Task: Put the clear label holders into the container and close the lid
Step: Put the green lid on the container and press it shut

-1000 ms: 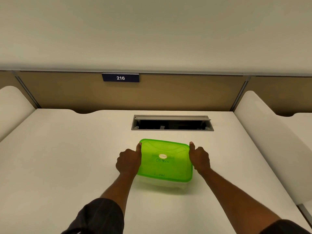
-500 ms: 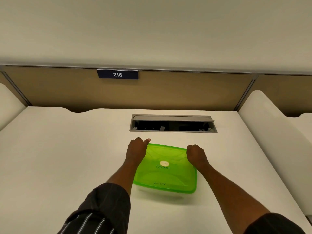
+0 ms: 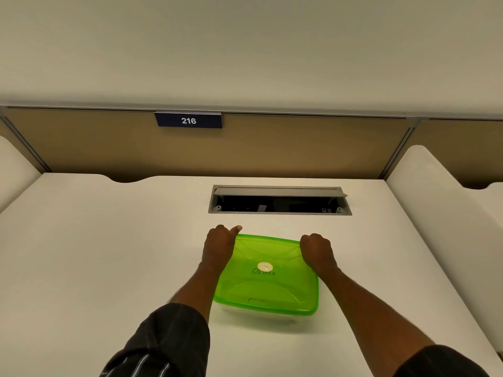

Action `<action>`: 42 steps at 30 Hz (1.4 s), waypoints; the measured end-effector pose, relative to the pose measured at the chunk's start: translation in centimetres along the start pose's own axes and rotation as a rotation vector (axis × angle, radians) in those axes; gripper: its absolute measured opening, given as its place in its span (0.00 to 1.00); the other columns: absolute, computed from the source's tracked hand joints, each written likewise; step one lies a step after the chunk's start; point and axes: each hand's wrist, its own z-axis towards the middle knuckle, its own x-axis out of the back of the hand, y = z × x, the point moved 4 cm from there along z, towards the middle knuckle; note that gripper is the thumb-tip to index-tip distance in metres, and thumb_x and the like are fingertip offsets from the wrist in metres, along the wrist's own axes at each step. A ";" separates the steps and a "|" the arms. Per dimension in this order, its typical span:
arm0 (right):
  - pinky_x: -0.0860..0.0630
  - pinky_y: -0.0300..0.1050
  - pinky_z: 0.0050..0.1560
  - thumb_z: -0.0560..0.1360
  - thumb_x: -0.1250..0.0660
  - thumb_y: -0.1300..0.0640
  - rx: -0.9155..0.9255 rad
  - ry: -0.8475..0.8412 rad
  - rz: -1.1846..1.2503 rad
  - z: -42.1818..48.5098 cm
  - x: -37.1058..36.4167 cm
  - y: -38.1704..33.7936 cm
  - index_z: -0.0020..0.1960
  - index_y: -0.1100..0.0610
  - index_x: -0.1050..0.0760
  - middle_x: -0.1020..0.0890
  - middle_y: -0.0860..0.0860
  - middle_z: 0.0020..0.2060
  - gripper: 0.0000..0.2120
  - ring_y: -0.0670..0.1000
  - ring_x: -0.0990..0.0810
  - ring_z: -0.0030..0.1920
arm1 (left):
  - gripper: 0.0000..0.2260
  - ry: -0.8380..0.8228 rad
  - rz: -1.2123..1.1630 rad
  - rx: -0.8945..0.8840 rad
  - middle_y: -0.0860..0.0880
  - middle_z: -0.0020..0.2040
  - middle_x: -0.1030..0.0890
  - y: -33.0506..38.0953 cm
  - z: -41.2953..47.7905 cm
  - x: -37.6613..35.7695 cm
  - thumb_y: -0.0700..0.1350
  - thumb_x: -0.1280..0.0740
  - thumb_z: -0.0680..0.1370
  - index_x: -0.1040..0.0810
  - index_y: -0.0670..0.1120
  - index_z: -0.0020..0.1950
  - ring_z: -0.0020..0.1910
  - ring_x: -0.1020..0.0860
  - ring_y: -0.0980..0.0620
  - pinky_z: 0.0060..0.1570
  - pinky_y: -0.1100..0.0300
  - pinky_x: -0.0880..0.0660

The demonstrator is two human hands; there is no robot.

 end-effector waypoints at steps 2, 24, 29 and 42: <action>0.26 0.49 0.48 0.80 0.47 0.58 -0.065 0.048 0.161 -0.2 0.5 0.2 0.48 0.67 0.26 0.20 0.64 0.48 0.15 0.63 0.20 0.51 | 0.28 0.024 -0.003 -0.006 0.34 0.43 0.21 0.3 -0.4 0.4 0.60 0.40 0.78 0.25 0.33 0.42 0.45 0.23 0.36 0.41 0.51 0.31; 0.34 0.42 0.33 0.77 0.33 0.54 0.087 0.049 0.700 -2.2 3.8 3.3 0.31 0.52 0.24 0.25 0.48 0.26 0.15 0.49 0.28 0.29 | 0.19 0.087 -0.208 0.202 0.38 0.47 0.17 1.3 -3.0 3.2 0.54 0.32 0.76 0.21 0.37 0.42 0.51 0.20 0.38 0.45 0.56 0.29; 0.39 0.42 0.32 0.78 0.37 0.55 0.090 0.111 0.639 1.5 6.4 3.3 0.27 0.52 0.33 0.31 0.47 0.24 0.21 0.49 0.33 0.29 | 0.06 0.019 -0.328 0.187 0.43 0.44 0.17 5.1 -0.5 3.3 0.42 0.33 0.75 0.19 0.43 0.41 0.46 0.19 0.43 0.47 0.56 0.24; 0.43 0.45 0.32 0.79 0.40 0.57 0.119 0.108 0.538 9.3 6.6 3.7 0.32 0.60 0.30 0.35 0.52 0.25 0.17 0.51 0.37 0.29 | 0.18 0.169 -0.207 0.135 0.51 0.24 0.32 8.1 3.7 0.9 0.33 0.35 0.72 0.33 0.46 0.25 0.30 0.31 0.47 0.36 0.59 0.35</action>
